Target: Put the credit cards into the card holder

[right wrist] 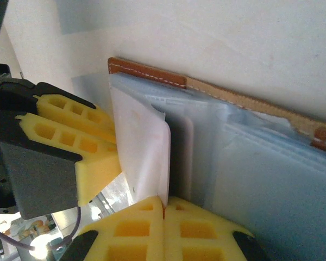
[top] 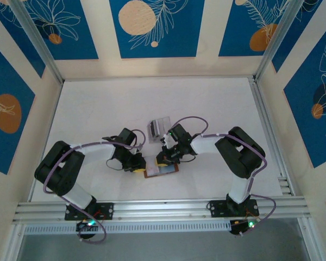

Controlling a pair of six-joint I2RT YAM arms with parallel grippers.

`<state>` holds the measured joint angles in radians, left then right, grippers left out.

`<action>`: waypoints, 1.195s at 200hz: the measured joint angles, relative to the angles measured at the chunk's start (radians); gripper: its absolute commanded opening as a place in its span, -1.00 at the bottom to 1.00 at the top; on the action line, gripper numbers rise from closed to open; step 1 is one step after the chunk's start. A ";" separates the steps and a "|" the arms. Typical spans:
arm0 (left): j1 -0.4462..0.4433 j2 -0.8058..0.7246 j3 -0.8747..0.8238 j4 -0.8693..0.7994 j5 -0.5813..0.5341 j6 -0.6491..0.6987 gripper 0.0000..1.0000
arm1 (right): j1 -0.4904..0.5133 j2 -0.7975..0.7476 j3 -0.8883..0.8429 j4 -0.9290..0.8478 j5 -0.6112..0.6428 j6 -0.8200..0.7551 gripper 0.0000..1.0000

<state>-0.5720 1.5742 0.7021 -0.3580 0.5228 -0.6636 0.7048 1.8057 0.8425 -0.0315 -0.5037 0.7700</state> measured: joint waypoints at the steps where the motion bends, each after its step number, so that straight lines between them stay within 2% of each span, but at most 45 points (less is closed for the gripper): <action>1: 0.000 0.000 0.000 0.000 0.000 0.000 -0.67 | 0.000 0.000 0.000 0.000 0.000 0.000 -0.94; 11: 0.000 0.000 0.000 0.000 0.000 0.000 -0.67 | 0.003 -0.003 0.001 -0.008 0.009 -0.002 -0.90; 27: 0.000 0.000 -0.001 0.002 0.000 -0.001 -0.67 | 0.007 -0.010 0.006 -0.019 0.019 -0.004 -0.67; 46: 0.000 0.000 -0.004 0.007 0.000 -0.008 -0.66 | 0.014 -0.013 0.017 -0.045 0.043 -0.016 -0.49; 134: 0.000 -0.008 -0.018 0.029 0.005 -0.011 -0.64 | 0.027 -0.054 0.067 -0.190 0.113 -0.058 0.02; 172: 0.000 -0.008 -0.018 0.029 0.005 -0.011 -0.64 | 0.035 -0.075 0.107 -0.297 0.186 -0.082 0.14; 239: 0.000 -0.008 -0.018 0.030 0.008 -0.008 -0.63 | 0.037 -0.132 0.153 -0.464 0.306 -0.121 0.16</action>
<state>-0.5720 1.5665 0.6842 -0.3283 0.5308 -0.6712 0.7418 1.6741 0.9958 -0.4957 -0.1982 0.6495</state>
